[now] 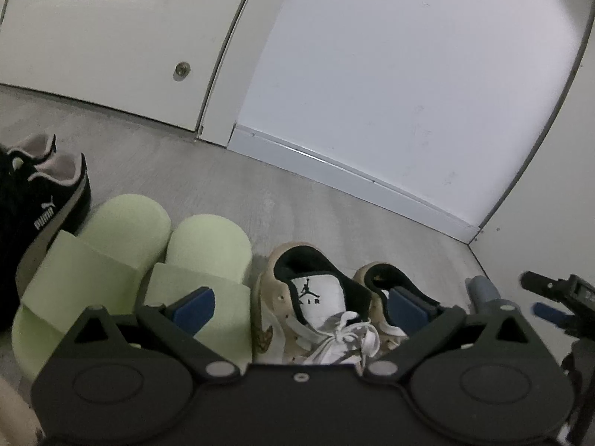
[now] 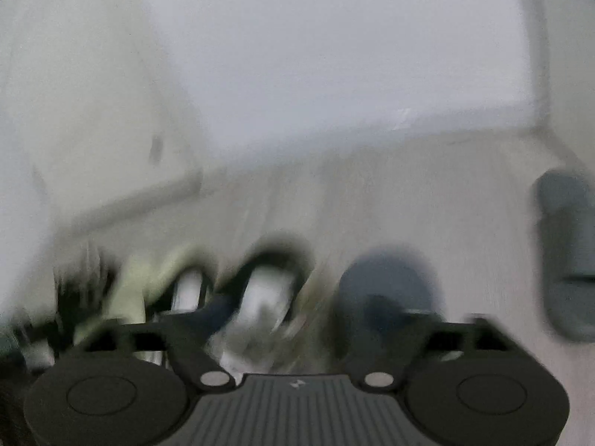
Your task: Organize scattered shoes
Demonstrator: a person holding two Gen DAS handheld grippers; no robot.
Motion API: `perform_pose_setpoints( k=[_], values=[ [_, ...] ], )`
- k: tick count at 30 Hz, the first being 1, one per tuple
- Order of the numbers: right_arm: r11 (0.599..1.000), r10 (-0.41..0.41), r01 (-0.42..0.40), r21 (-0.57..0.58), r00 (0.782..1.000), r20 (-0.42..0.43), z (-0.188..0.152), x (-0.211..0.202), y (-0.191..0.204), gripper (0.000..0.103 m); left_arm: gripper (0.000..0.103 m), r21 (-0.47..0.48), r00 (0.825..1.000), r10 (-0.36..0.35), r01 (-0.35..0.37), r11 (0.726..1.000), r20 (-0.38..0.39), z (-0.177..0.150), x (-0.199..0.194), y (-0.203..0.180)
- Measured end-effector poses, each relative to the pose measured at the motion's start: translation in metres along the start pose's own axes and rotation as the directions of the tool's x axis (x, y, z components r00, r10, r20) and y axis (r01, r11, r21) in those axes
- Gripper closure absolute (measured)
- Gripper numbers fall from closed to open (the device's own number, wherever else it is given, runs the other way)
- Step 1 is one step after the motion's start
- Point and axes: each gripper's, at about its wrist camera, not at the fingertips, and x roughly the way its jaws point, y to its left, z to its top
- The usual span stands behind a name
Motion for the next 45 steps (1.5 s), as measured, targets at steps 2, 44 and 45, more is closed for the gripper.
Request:
perform_pose_setpoints(
  k=[2, 44, 45],
  values=[
    [0.993, -0.118, 0.118, -0.016, 0.992, 0.034, 0.012, -0.003, -0.032, 0.0, 0.002, 0.015, 1.0, 0.0, 0.0, 1.0, -0.001, 0.0, 0.001, -0.002],
    [0.842, -0.206, -0.019, -0.539, 0.912, -0.354, -0.055, 0.038, -0.08, 0.001, 0.002, 0.117, 1.0, -0.006, 0.003, 0.993, 0.028, -0.007, 0.0, -0.017],
    [0.84, -0.201, -0.022, -0.543, 0.915, -0.349, -0.056, 0.035, -0.079, 0.001, 0.002, 0.118, 1.0, -0.004, 0.001, 0.993, 0.028, -0.007, -0.001, -0.017]
  ],
)
